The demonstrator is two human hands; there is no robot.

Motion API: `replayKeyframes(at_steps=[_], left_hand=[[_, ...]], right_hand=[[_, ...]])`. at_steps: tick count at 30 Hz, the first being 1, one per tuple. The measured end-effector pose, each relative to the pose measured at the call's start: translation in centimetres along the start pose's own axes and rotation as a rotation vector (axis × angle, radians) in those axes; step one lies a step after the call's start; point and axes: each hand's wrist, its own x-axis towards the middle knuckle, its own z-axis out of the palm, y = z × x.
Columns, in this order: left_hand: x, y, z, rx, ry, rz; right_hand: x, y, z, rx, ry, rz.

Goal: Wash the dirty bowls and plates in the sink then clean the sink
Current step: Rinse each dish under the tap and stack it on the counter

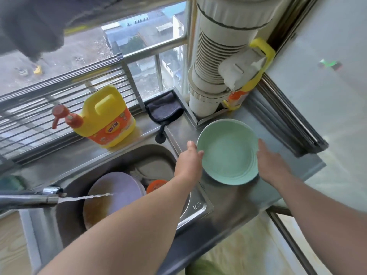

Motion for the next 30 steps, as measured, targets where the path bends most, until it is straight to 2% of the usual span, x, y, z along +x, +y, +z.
replayKeyframes(at_steps=[3,6,7,9,11,14,18,21,23,25,30], left_hand=[[-0.1,-1.1,0.0,-0.243,-0.034,-0.031],[-1.2,-2.3,-0.6,-0.411,-0.006,-0.034],[-1.8,-3.3,-0.8,-0.456,0.004,-0.049],[-3.4,-6.3,-1.5,-0.495,-0.017,-0.097],[-4.9,-11.6,-2.2,-0.335,-0.046,-0.167],[-7.7,-20.4,-4.3,-0.112,-0.018,-0.386],[-10.7,-27.8,-7.6,-0.262,0.213,-0.836],[-10.9,-31.8,-8.4,-0.509,0.232,-1.031],[-10.7,-32.7,-8.5,-0.76,0.221,-1.09],[-11.1,-31.8,-9.2,-0.903,0.22,-1.12],[-12.4,-30.8,-9.8,-0.996,0.161,-1.063]], right_hand=[[-0.3,0.4,-0.2,-0.022,0.058,-0.005],[-1.6,-1.6,-1.1,-0.021,0.213,-0.027],[-2.0,-3.1,-1.0,0.03,0.271,-0.077],[-3.3,-7.3,0.1,0.167,0.344,-0.299],[-5.3,-12.3,2.5,0.249,0.281,-0.556],[-8.3,-19.2,7.5,0.286,0.002,-0.738],[-10.0,-25.4,15.0,0.076,-0.336,-0.646],[-10.6,-27.5,19.1,-0.089,-0.512,-0.552],[-10.8,-28.2,20.9,-0.118,-0.54,-0.506],[-10.9,-28.6,22.3,-0.173,-0.501,-0.494],[-12.7,-29.9,21.1,-0.428,-0.354,-0.531]])
